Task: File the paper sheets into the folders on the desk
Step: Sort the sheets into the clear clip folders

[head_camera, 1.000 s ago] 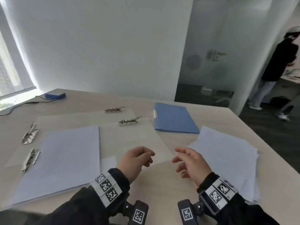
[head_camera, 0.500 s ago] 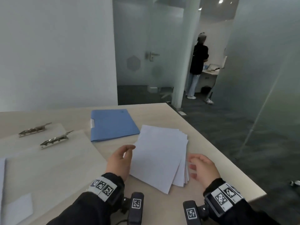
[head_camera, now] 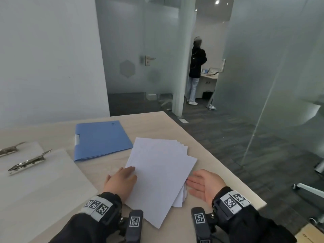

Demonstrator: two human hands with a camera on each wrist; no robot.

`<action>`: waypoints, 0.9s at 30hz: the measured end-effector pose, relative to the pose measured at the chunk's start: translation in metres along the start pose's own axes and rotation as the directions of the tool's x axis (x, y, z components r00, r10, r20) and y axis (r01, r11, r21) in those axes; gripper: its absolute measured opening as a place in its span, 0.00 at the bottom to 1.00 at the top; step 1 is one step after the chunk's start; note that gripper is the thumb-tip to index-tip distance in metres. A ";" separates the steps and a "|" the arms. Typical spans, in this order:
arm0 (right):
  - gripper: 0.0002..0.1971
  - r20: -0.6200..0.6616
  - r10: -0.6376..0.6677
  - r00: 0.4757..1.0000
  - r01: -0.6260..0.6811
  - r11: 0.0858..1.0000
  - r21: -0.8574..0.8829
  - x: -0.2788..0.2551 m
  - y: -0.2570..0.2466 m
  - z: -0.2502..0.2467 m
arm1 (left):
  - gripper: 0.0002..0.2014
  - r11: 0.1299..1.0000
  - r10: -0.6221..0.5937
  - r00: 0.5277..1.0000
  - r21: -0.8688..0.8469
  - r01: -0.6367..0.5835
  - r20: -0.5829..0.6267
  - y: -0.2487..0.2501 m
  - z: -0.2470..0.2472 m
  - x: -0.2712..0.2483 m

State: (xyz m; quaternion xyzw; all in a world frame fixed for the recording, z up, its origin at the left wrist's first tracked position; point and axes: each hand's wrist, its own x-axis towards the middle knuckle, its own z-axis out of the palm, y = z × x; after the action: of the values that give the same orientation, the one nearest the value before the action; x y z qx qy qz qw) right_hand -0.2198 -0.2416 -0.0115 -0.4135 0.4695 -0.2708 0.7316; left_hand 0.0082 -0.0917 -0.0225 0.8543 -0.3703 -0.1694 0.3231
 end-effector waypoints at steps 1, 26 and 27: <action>0.16 0.000 0.008 1.000 -0.008 1.000 -0.012 0.000 -0.001 0.001 | 0.23 0.999 0.006 1.000 -0.040 -0.006 -0.016 -0.002 0.000 0.000; 0.05 -0.118 -0.015 0.993 -0.006 0.986 -0.169 0.018 -0.002 0.006 | 0.21 0.999 0.032 0.996 -0.005 -0.031 0.080 -0.014 0.004 0.006; 0.05 -0.120 -0.014 0.993 -0.006 0.986 -0.166 0.020 -0.002 0.006 | 0.20 0.999 0.030 0.997 -0.026 -0.028 0.075 -0.013 0.004 0.006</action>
State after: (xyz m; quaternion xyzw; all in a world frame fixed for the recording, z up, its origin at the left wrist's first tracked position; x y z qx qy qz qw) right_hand -0.2064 -0.2562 -0.0179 -0.4567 0.5331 -0.2567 0.6643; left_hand 0.0169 -0.0906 -0.0349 0.8378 -0.3924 -0.2013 0.3220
